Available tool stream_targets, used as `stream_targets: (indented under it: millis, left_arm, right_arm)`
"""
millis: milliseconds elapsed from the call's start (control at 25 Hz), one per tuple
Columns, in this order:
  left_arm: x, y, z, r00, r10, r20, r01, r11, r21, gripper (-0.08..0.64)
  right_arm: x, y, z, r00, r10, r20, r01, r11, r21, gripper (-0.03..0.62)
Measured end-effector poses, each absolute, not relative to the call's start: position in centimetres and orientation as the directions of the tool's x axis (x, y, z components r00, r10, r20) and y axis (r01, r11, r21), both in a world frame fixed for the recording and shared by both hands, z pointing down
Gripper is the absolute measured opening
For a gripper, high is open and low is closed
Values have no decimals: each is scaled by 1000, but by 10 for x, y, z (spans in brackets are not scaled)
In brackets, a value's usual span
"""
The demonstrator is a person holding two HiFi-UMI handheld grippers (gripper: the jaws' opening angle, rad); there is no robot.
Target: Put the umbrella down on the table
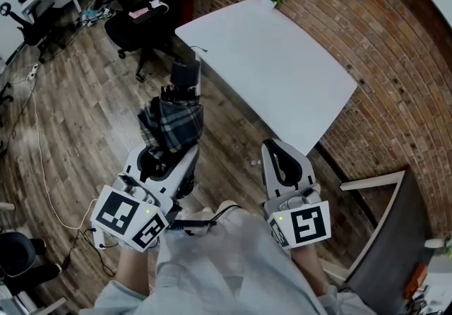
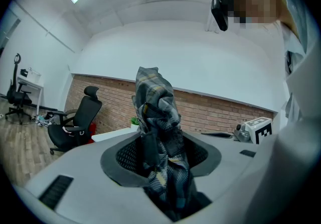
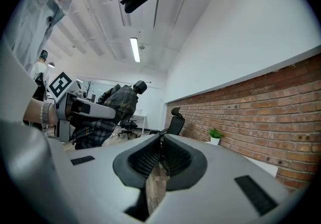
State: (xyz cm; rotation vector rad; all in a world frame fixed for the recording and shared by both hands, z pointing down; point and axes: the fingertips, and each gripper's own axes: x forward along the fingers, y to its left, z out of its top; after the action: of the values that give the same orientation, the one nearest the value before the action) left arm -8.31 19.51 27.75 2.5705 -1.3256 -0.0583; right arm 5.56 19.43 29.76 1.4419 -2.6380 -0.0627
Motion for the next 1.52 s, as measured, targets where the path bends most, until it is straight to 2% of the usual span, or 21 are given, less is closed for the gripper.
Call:
stream_targets:
  millis: [800,1080,1520]
  left_arm:
    - [-88,181,296,570,-821,37,-805,-548,228,213]
    - [-108,104,277,565,-824,45,-809,-542,229,213]
    - [-104,-8,293,531,-844,72,-828,-499,256,213]
  right_arm:
    - [50,180,310,-550,-831,78,-819,555,147,49]
    - [29,96,296,-563,-822,89,-812,570,128,49]
    - [34,-23,315,-594,-793,133,-788,608,101,49]
